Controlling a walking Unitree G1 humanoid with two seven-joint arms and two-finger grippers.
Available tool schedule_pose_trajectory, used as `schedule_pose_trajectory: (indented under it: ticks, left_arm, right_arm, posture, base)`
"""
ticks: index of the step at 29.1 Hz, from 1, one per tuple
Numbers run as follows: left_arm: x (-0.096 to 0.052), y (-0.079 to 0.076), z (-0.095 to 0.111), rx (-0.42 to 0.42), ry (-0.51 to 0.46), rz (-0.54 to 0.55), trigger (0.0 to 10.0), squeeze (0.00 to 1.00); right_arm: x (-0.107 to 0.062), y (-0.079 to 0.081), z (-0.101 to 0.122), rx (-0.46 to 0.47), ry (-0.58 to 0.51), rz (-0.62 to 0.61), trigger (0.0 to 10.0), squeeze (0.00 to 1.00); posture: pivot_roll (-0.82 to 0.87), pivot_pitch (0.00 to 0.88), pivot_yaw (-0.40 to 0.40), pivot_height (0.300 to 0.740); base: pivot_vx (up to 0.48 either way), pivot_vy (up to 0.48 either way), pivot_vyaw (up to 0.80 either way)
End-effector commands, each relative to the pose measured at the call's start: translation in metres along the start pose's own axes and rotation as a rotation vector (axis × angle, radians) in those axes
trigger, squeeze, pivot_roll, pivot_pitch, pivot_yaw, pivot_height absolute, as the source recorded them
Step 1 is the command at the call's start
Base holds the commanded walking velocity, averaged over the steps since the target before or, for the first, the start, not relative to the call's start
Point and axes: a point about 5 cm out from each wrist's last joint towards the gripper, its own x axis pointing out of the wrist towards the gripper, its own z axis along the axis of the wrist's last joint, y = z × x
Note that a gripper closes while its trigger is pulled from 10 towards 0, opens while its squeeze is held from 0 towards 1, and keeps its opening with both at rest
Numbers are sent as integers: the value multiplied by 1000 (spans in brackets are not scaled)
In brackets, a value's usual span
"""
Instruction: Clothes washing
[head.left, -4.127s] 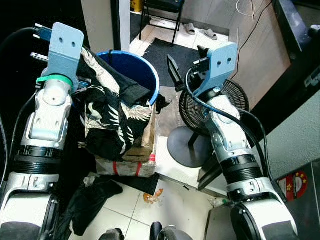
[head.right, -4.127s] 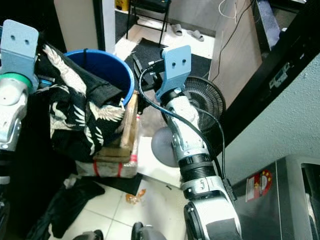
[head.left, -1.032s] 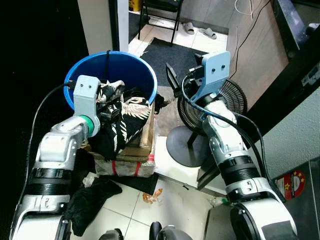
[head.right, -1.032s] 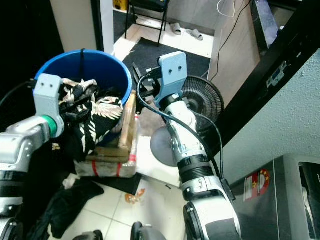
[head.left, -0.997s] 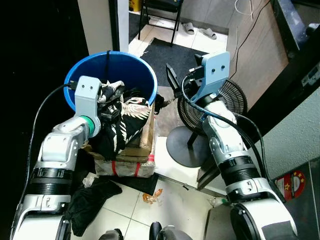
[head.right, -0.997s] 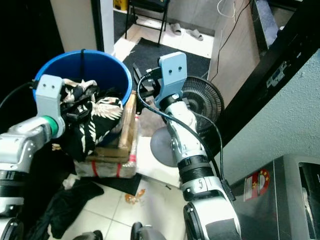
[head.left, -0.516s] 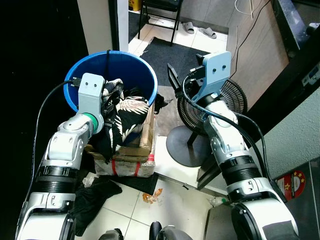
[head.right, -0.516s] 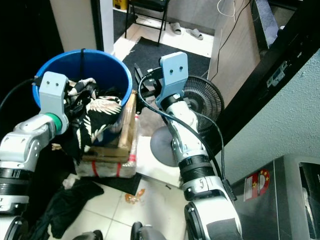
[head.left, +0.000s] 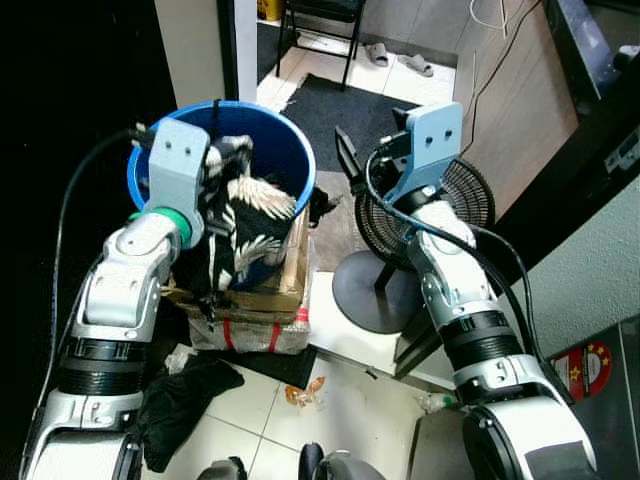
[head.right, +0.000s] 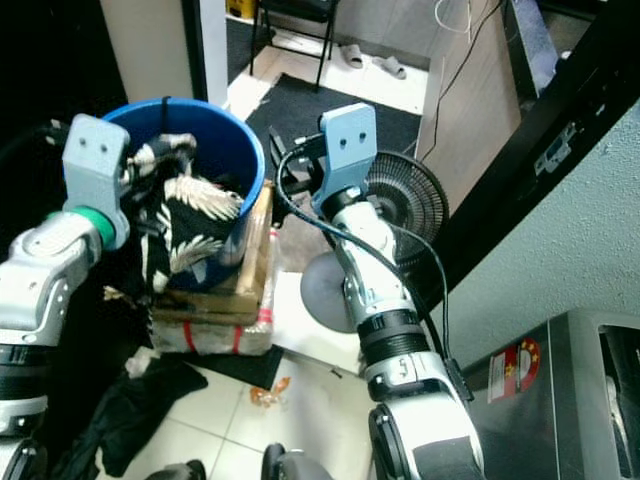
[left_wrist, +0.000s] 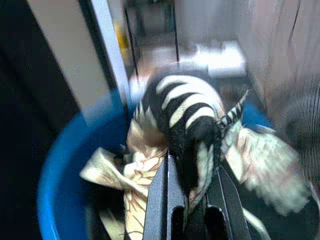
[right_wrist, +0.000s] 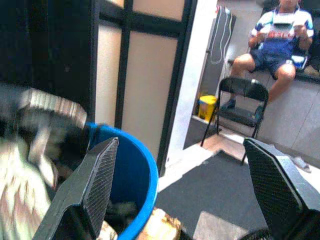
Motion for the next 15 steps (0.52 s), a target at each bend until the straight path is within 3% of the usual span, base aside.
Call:
schedule_pose_trajectory:
  ticks: [1,2,3,4,5,6,7,10,15]
  left_arm:
    - [-3,2,33,25,-161,6,10000,0]
    - [-4,3,52,36,-236,11,10000,0]
    - [-4,3,52,36,-236,11,10000,0]
    - [-5,4,72,53,-313,15,10000,0]
    - [-5,4,72,53,-313,15,10000,0]
    - [-9,4,93,71,-394,13,10000,0]
    - [-9,4,93,71,-394,13,10000,0]
    - [-24,1,139,120,-620,13,10000,0]
    - [-37,-4,157,142,-725,-2,10000,0]
  right_arm:
    - [2,-2,8,6,-29,-14,10000,0]
    - [5,-2,13,6,-52,-19,10000,0]
    - [5,-2,13,6,-52,-19,10000,0]
    - [8,-4,22,6,-86,-31,10000,0]
    - [8,-4,22,6,-86,-31,10000,0]
    - [11,-7,34,5,-128,-48,10000,0]
    - [11,-7,34,5,-128,-48,10000,0]
    - [14,-15,58,6,-216,-85,10000,0]
    - [14,-18,62,13,-237,-100,10000,0]
  posture:
    - [98,99,-55,740]
    - [98,98,-55,740]
    - [98,98,-55,740]
    - [99,94,-54,740]
    - [99,94,-54,740]
    - [98,91,-53,740]
    - [98,91,-53,740]
    - [99,83,-52,740]
    - [107,74,-51,740]
  base:
    - [0,0,0]
    - [0,0,0]
    - [0,0,0]
    - [0,0,0]
    - [0,0,0]
    - [0,0,0]
    - [0,0,0]
    - [0,0,0]
    - [0,0,0]
